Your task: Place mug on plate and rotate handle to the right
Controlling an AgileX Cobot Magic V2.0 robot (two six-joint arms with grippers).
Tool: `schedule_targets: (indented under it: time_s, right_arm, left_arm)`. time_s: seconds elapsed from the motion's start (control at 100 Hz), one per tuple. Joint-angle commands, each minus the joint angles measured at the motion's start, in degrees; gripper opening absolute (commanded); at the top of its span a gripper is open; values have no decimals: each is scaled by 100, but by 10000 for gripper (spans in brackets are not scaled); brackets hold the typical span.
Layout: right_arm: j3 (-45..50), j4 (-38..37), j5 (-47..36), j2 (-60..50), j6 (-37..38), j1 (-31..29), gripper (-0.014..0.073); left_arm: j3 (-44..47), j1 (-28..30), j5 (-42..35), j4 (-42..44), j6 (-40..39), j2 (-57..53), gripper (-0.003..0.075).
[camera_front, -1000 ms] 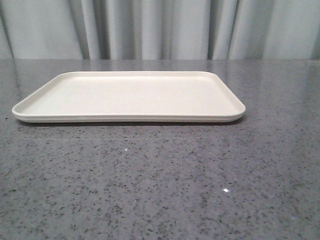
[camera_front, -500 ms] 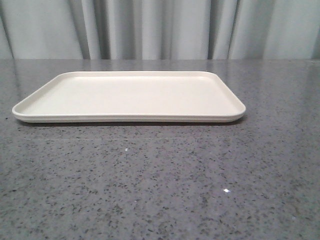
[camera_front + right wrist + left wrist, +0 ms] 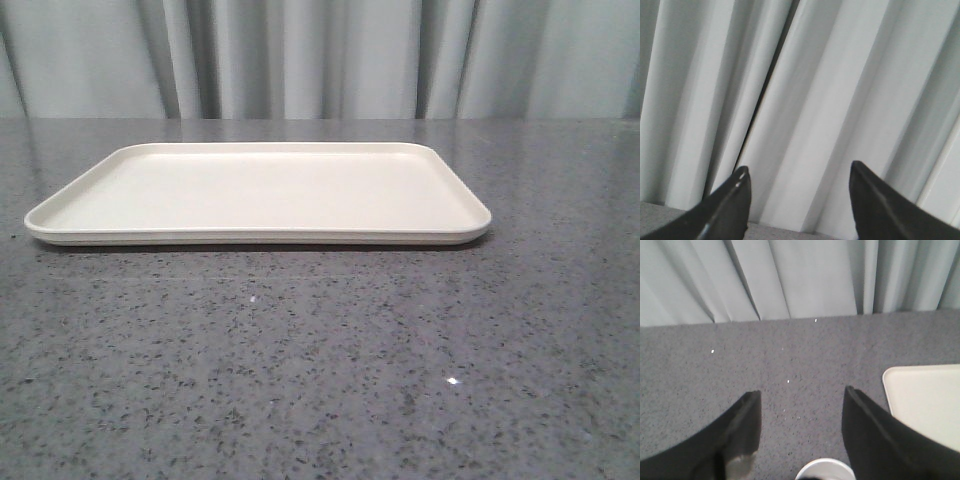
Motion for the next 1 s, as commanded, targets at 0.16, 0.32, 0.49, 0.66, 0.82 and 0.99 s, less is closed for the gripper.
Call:
schedule_targets:
  time_s: [0.16,0.32,0.49,0.66,0.82,0.99]
  right_arm:
    - [-395,-12,20,302,10,-6,447]
    - [-395,-12,164,358,10,-6,447]
    - [-395,-12,252,429,10,-6,447]
    - [-395,-12,313,494,10,-6,447]
    - [-395,-2,387,601,10,-6,447]
    - [-390,2,545,743,10,-6,447]
  left_arm:
    - [-135,14,3,207,-51,455,373]
    - [-4,14,3,207,-51,575,373]
    - [668,14,3,207,-51,575,373]
    - [1422,14,3,207,-51,564,368]
    - [1955,14,3,317,-51,564,368]
    - [2235,14,3,522,-51,564,368]
